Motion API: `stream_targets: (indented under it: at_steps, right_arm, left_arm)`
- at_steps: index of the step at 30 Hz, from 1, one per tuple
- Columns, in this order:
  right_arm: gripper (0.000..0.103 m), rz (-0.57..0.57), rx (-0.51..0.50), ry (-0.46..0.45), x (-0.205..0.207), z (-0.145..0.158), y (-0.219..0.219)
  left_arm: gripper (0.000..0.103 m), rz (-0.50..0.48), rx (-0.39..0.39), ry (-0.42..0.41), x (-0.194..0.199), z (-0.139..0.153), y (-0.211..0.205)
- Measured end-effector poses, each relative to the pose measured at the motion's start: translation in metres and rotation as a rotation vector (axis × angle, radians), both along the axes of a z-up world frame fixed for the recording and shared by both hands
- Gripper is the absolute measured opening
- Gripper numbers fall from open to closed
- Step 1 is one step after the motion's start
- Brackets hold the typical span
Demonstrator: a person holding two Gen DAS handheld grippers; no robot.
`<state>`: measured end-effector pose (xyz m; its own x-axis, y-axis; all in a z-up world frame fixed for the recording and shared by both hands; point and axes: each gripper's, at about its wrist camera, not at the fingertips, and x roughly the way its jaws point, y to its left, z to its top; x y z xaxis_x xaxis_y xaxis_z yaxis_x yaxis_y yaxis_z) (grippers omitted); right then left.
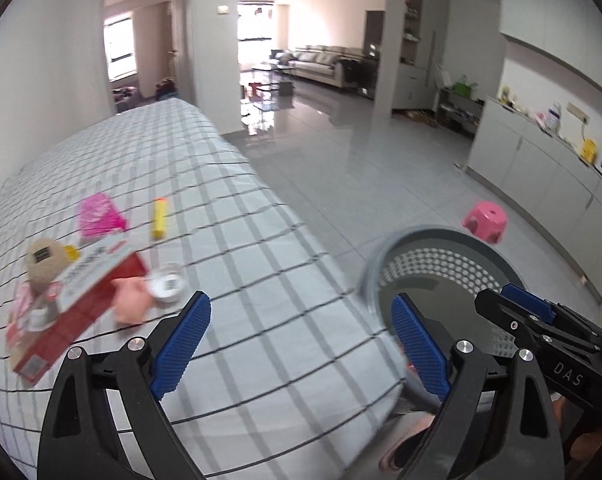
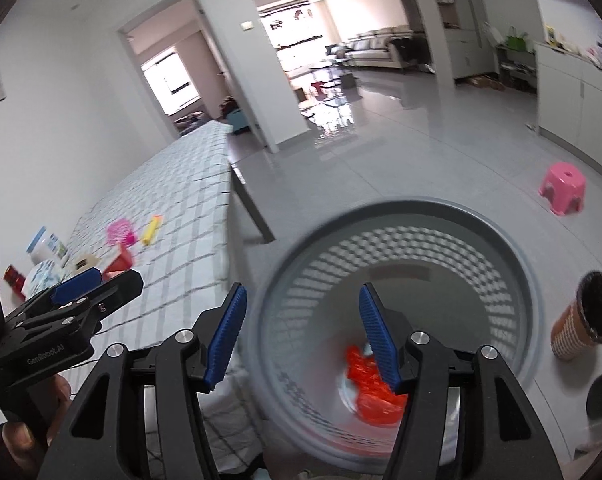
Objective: Collect trash
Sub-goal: 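Move both tools back over the table toward the remaining items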
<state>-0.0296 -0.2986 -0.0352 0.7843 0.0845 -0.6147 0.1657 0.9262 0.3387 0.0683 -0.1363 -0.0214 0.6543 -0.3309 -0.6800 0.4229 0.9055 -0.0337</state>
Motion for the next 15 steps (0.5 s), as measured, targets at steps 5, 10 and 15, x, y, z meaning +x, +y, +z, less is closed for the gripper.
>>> stream_targets:
  at_steps: [5, 10, 15]
  right_arm:
    - [0.062, 0.075, -0.01, -0.027, 0.016, 0.01, 0.036]
    - [0.062, 0.16, -0.018, -0.04, 0.032, 0.017, 0.075]
    - [0.062, 0.249, -0.035, -0.038, 0.049, 0.021, 0.118]
  left_arm:
    - [0.094, 0.07, -0.006, -0.023, -0.001, 0.007, 0.043]
    - [0.094, 0.147, 0.014, -0.037, -0.004, 0.009, 0.091]
    - [0.095, 0.234, 0.034, -0.05, -0.001, 0.006, 0.14]
